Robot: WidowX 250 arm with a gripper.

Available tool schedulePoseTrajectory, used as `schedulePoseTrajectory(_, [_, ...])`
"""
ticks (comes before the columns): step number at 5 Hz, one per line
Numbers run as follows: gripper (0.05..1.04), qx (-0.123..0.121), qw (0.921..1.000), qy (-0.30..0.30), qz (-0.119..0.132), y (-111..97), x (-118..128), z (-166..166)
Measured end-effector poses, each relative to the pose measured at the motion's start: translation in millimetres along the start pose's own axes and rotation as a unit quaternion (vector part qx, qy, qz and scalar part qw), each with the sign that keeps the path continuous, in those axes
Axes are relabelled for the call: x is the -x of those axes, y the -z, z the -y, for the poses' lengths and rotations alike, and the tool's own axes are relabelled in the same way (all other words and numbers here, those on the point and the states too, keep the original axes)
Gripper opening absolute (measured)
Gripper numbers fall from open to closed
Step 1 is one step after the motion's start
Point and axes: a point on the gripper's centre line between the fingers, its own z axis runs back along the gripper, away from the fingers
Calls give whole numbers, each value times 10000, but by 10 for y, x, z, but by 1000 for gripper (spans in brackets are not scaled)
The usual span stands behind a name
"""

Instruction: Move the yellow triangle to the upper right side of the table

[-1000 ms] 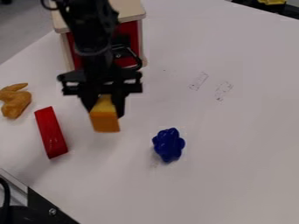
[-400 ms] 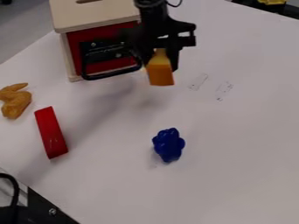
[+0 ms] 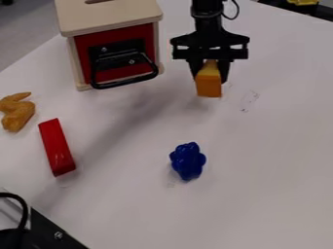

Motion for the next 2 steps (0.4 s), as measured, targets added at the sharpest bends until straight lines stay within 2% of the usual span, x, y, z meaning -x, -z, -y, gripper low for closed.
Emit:
schedulePoseTrajectory(1, [464,-144,9998,117,-120,215,-64,69])
schedulePoseTrajectory(2, [464,-148,9996,140,-209,362,-121,117])
